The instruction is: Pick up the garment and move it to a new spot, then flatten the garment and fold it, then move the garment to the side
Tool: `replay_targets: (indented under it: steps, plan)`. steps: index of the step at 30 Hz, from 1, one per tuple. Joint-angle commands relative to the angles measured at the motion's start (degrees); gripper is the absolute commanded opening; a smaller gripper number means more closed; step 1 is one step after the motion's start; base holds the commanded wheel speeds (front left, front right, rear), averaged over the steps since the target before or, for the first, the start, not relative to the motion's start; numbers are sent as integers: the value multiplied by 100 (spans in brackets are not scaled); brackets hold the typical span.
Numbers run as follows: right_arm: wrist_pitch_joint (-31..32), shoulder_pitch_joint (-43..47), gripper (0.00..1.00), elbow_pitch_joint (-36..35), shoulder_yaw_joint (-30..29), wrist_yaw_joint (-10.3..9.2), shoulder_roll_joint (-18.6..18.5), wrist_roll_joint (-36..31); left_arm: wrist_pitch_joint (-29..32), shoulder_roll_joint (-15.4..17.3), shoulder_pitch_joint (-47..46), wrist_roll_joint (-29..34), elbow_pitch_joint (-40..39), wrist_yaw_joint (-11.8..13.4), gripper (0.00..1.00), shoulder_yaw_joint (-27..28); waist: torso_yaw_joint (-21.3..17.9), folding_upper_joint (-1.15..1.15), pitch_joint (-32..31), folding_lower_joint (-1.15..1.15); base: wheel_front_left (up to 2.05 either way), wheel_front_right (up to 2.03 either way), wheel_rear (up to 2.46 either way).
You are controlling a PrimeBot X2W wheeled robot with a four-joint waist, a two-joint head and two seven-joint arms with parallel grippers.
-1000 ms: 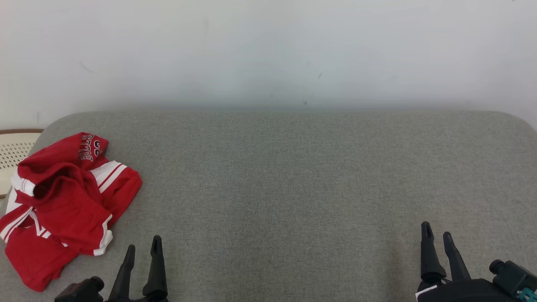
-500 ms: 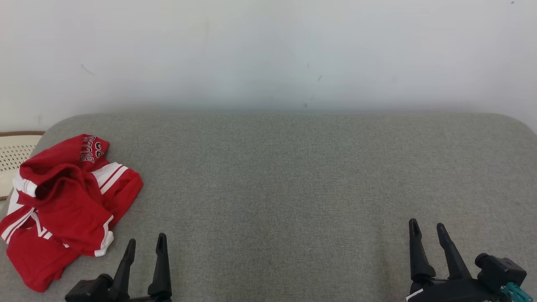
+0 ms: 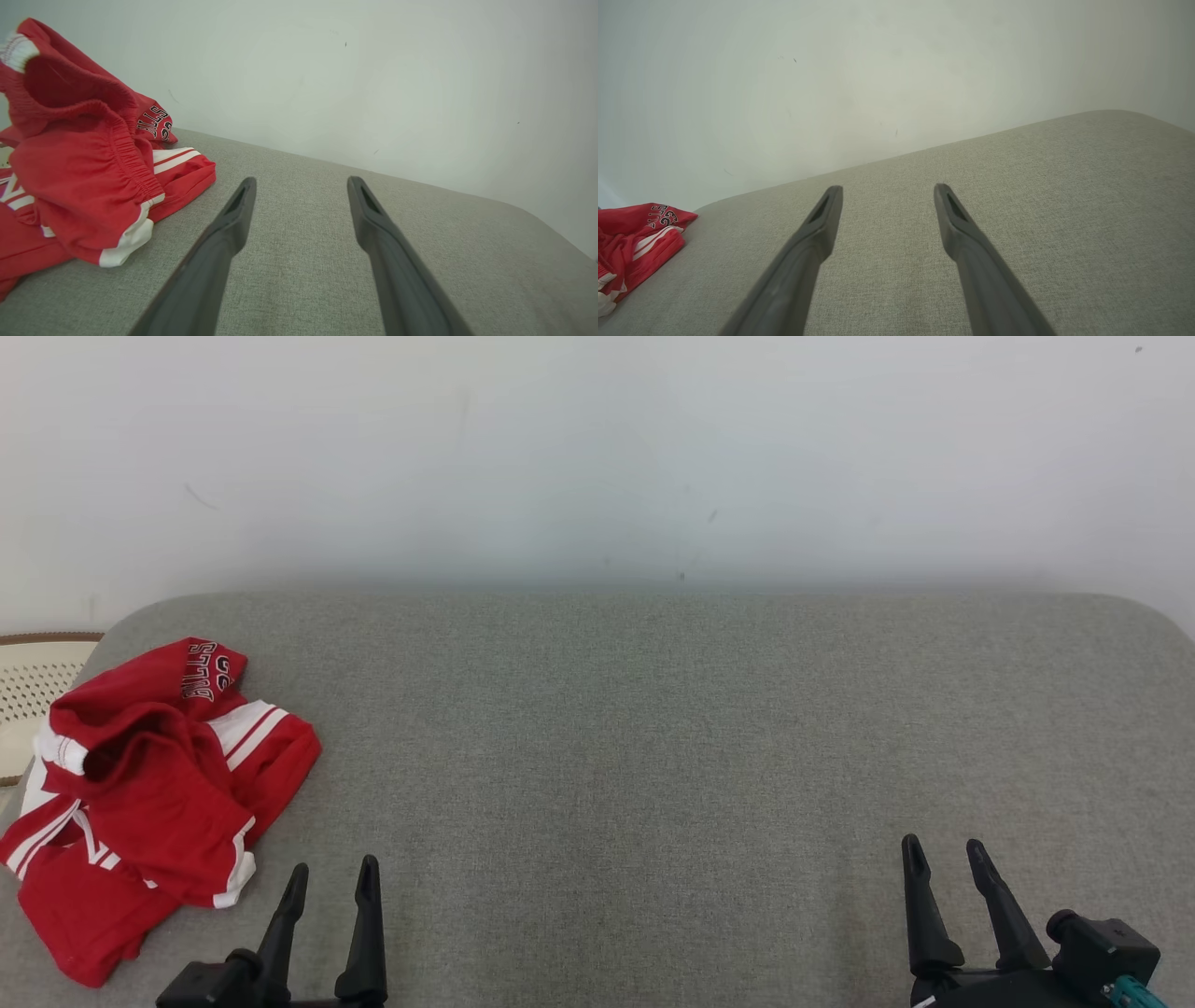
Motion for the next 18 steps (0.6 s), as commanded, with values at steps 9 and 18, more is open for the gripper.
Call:
replay_targets:
  steps: [9, 18]
  plan:
    - [-142, 56, 100, 0, 125, 5, -138, -288, -147, -23, 31, 472, 110, -86, 100, 31, 4, 0, -33, 0, 0, 0, 0]
    - [-244, 111, 100, -28, 195, 6, -161, -317, -243, -71, 87, 692, 29, -132, 100, 92, 15, 0, -60, 0, 0, 0, 0]
